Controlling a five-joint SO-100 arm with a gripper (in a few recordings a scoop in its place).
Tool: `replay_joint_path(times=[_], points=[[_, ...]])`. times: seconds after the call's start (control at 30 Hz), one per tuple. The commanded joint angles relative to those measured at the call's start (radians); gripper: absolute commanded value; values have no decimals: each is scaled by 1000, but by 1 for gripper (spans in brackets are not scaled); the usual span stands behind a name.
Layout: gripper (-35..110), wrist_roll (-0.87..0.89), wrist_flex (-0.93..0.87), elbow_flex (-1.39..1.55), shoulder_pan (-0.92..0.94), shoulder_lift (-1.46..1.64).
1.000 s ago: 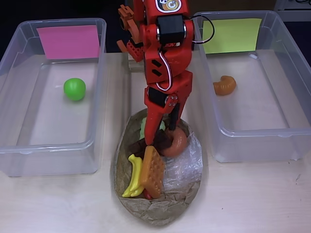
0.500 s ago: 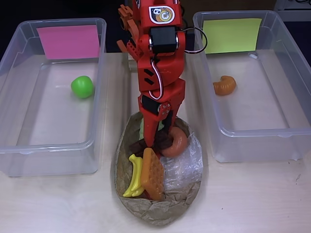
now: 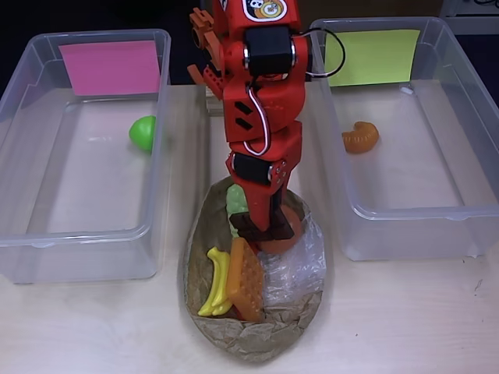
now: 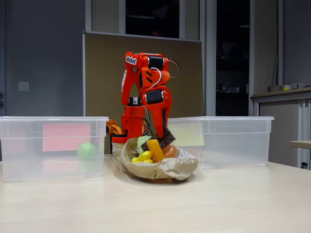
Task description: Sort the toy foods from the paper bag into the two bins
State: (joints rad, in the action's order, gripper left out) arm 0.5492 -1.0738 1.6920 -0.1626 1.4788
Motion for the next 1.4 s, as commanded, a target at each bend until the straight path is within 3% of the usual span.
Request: replay_joint_path(times=[0.0, 0.33, 0.53, 0.7, 0.9, 1.37], points=[[0, -54, -104, -101, -11, 21], [0, -51, -423, -380, -132, 215], [0, 95, -430, -296, -293, 460], [0, 339, -353, -137, -528, 586], [0, 595, -101, 140, -767, 681], [0, 1025, 360, 578, -1031, 675]])
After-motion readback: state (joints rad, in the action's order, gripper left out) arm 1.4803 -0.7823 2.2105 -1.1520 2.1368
